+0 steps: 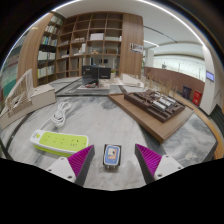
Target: Unplug charger
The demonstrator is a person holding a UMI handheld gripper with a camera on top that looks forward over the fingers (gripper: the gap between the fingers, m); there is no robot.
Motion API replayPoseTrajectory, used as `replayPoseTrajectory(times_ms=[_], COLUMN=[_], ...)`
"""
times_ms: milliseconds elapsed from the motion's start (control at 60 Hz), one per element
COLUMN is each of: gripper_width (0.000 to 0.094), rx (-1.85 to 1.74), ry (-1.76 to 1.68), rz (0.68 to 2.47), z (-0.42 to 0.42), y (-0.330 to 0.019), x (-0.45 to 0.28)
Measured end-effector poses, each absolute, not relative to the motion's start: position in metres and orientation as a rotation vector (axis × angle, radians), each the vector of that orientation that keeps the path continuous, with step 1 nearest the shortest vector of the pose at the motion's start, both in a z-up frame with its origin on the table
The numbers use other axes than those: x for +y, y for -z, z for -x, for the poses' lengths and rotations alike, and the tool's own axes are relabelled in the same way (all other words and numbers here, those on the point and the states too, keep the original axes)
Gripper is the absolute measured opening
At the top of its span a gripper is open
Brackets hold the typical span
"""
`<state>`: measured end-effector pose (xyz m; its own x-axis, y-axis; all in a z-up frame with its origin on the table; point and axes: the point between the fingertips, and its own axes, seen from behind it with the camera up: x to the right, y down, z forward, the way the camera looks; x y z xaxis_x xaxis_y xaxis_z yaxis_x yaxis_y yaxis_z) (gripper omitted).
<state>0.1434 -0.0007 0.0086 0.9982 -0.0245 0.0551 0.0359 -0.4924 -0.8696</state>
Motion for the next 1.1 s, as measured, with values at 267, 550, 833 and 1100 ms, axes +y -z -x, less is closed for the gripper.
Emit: replayPoseTrajectory(times_ms=[267,550,833,1100], gripper_width=[0.0846,0.0838,0.0842,0.0839], rx=[-0.022,-0.045,-0.088,-0.149], ry=[-0.029,-0.056,-0.011,-0.009], rz=[2.023,1.922,1.889,1.884], z=[-0.144,-0.114,-0.110,-0.106], y=[-0.075,-0.116,-0.131,-0.130], x=[-0.057,-0.183,-0.216,-0.212])
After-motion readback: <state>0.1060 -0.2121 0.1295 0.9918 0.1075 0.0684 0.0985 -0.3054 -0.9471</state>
